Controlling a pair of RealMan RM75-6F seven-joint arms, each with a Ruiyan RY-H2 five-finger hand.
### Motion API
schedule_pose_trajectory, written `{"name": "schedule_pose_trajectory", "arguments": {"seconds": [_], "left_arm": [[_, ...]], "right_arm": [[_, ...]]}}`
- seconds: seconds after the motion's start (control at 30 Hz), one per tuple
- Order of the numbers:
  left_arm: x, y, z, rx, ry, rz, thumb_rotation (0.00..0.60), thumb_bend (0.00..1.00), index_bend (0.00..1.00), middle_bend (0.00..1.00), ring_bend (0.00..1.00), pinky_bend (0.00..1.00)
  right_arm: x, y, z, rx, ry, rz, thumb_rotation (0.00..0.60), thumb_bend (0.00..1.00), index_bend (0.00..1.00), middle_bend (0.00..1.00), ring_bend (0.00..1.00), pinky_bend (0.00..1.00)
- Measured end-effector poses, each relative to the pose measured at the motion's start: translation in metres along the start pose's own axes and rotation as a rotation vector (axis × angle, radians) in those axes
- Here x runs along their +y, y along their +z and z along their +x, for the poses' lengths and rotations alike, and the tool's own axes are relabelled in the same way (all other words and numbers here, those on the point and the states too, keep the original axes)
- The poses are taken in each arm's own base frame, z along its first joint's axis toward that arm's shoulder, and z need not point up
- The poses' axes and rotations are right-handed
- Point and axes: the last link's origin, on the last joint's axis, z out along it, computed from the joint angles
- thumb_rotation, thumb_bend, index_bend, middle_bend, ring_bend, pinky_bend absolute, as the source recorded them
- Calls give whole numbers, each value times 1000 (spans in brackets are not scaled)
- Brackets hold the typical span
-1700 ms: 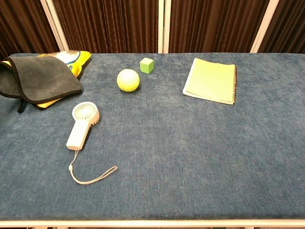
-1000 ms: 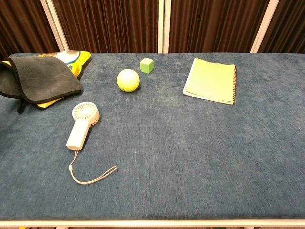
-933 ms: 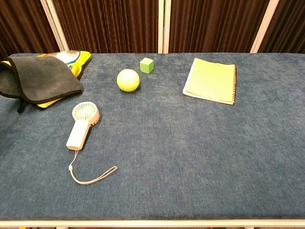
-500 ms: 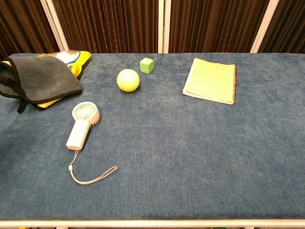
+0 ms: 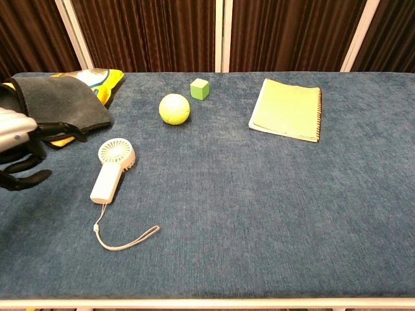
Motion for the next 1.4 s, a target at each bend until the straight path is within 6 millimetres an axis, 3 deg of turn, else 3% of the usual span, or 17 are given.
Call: {"name": "schedule_pose_trajectory", "arguments": {"seconds": [0.3,1.4], "left_arm": [[6,4,-7,-7,7,-45,600,442,231,864,854,833],[11,25,-22,-71,11,-71,600,442,231,864,853,833]], "right_arm": [[2,1,0,-6,-1,-7,600,101,0,0,0,0],[7,4,-4,-31,2,-34,600,101,0,0,0,0]]}}
